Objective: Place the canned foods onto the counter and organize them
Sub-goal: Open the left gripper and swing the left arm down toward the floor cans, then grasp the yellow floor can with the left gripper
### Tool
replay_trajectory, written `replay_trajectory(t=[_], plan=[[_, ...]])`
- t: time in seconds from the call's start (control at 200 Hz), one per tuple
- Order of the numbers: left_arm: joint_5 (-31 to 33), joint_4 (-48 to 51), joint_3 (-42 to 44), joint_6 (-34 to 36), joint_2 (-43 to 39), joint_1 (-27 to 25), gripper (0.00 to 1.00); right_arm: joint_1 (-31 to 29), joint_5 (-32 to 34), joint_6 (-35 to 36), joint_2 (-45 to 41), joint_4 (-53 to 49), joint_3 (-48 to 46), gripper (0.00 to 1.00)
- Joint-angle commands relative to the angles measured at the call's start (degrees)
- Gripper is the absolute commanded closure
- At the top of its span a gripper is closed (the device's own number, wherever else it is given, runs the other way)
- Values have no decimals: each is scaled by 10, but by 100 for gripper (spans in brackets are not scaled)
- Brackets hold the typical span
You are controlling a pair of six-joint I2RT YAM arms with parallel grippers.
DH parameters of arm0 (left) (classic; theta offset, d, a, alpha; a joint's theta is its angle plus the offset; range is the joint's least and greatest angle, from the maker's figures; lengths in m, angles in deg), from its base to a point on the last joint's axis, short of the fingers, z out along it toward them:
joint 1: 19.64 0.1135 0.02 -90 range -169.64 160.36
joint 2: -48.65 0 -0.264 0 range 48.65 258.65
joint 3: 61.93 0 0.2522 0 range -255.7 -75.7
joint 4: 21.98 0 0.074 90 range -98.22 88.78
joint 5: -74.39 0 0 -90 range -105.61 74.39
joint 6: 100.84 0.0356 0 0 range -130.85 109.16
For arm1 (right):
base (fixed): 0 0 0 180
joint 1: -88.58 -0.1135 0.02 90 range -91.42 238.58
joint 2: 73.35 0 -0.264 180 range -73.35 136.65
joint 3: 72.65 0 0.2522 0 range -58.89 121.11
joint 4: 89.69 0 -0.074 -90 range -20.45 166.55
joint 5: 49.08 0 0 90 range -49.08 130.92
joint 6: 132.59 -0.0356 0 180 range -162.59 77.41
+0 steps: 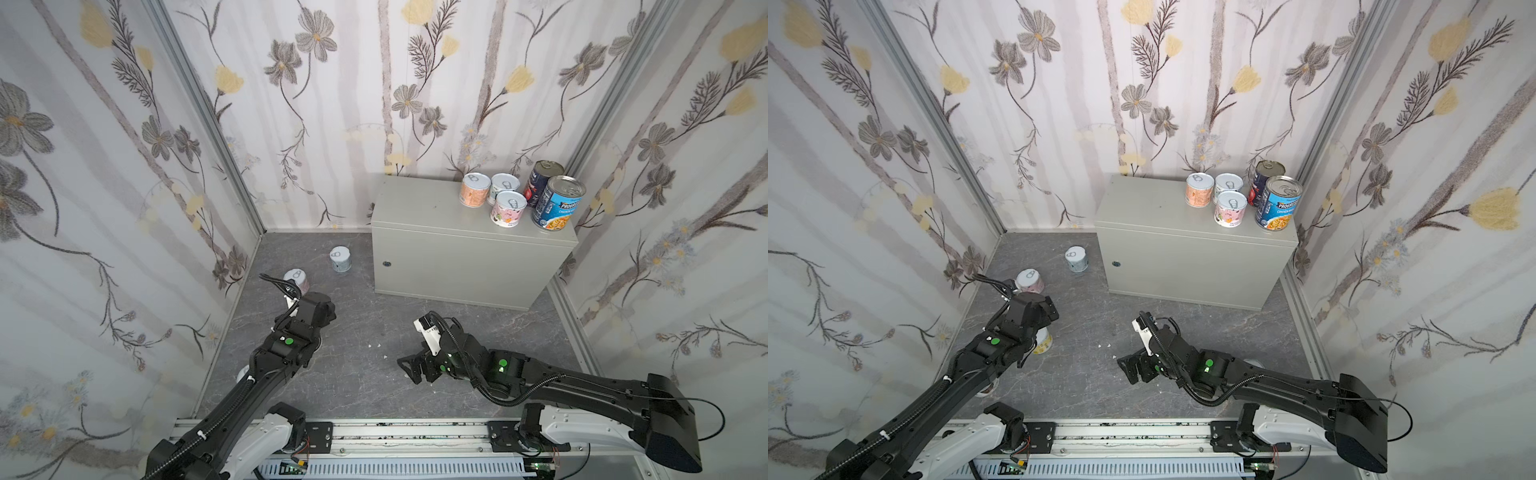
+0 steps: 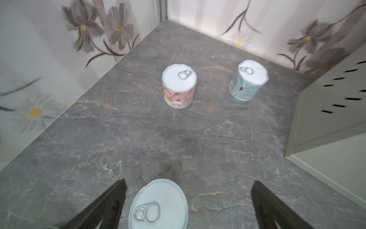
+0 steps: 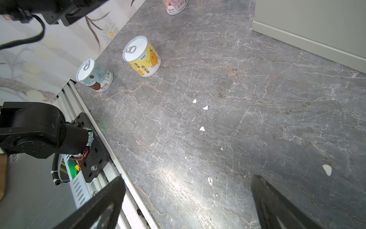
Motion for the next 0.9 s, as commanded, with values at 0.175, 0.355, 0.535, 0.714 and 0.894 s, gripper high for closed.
replay_trajectory(t=[0.175, 0.355, 0.535, 0.714, 0.894], plan=[[58, -3, 31, -106, 67, 27, 0, 0, 3, -5, 6, 39, -22, 0], [57, -8, 42, -132, 94, 37, 0, 1, 2, -7, 14, 54, -34, 0], [49, -20, 45, -142, 125, 39, 0, 1, 3, -7, 21, 61, -40, 0], [32, -42, 55, -155, 142, 41, 0, 3, 3, -7, 24, 68, -49, 0], [17, -64, 53, -160, 169, 45, 0, 6, 2, -7, 28, 73, -55, 0]])
